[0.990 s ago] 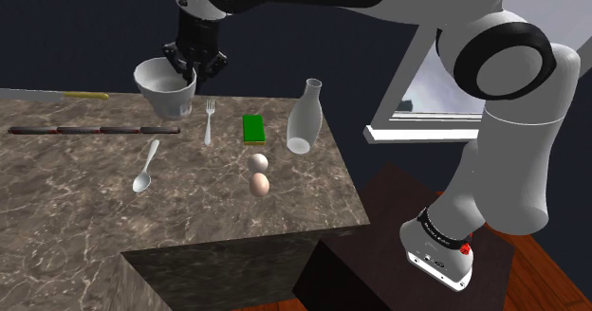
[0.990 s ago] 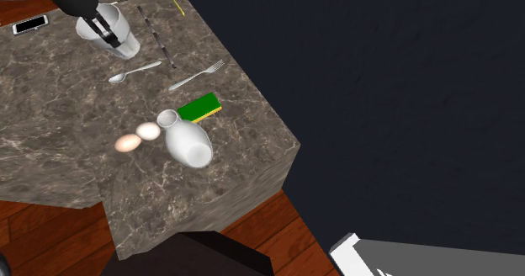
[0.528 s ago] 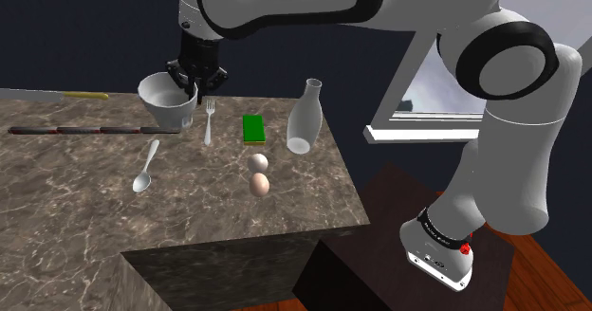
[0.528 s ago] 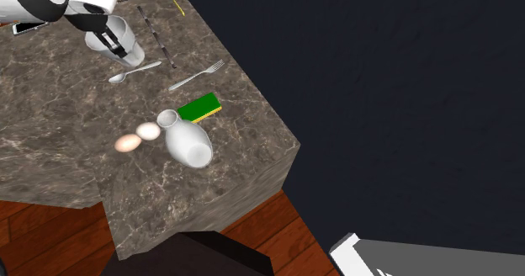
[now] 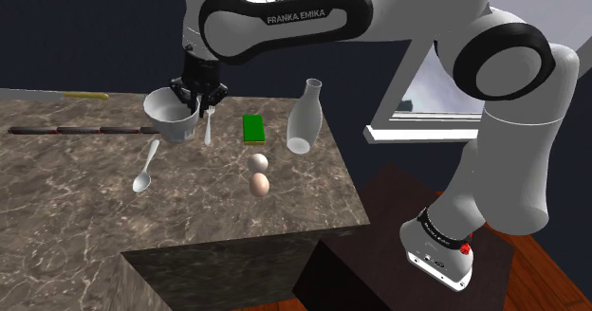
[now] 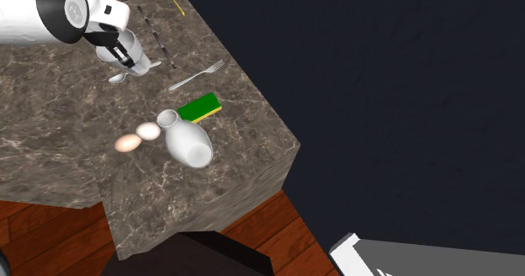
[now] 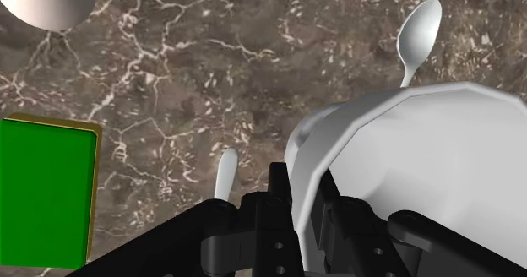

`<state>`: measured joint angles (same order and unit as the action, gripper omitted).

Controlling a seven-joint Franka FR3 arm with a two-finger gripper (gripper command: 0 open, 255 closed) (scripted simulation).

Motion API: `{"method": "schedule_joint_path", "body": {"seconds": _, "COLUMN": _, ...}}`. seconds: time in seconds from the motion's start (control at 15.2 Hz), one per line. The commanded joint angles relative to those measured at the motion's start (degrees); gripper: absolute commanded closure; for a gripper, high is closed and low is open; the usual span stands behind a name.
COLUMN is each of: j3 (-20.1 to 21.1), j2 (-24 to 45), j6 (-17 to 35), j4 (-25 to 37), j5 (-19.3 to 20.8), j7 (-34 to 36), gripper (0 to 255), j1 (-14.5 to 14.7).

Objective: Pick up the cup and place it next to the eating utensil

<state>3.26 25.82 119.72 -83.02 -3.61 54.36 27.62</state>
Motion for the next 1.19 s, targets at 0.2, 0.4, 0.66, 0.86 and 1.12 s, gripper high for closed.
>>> {"method": "schedule_joint_path", "body": {"seconds": 0.2, "j3": 0.0, "j2": 0.9, "j6": 3.5, "j4": -2.6, "j5": -0.1, "j7": -0.2, "gripper": 255, "j1": 0.0}}
{"method": "schedule_joint_path", "body": {"seconds": 0.4, "j3": 0.0, "j2": 1.5, "j6": 5.5, "j4": -4.0, "j5": -0.1, "j7": -0.4, "gripper": 255, "j1": 0.0}}
{"method": "schedule_joint_path", "body": {"seconds": 0.66, "j3": 0.0, "j2": 2.5, "j6": 8.1, "j4": -5.6, "j5": -0.2, "j7": -0.6, "gripper": 255, "j1": 0.0}}
{"method": "schedule_joint_path", "body": {"seconds": 0.86, "j3": 0.0, "j2": 3.3, "j6": 10.0, "j4": -6.6, "j5": -0.2, "j7": -0.7, "gripper": 255, "j1": 0.0}}
{"method": "schedule_joint_path", "body": {"seconds": 1.12, "j3": 0.1, "j2": 3.7, "j6": 10.8, "j4": -7.0, "j5": -0.2, "j7": -0.8, "gripper": 255, "j1": 0.0}}
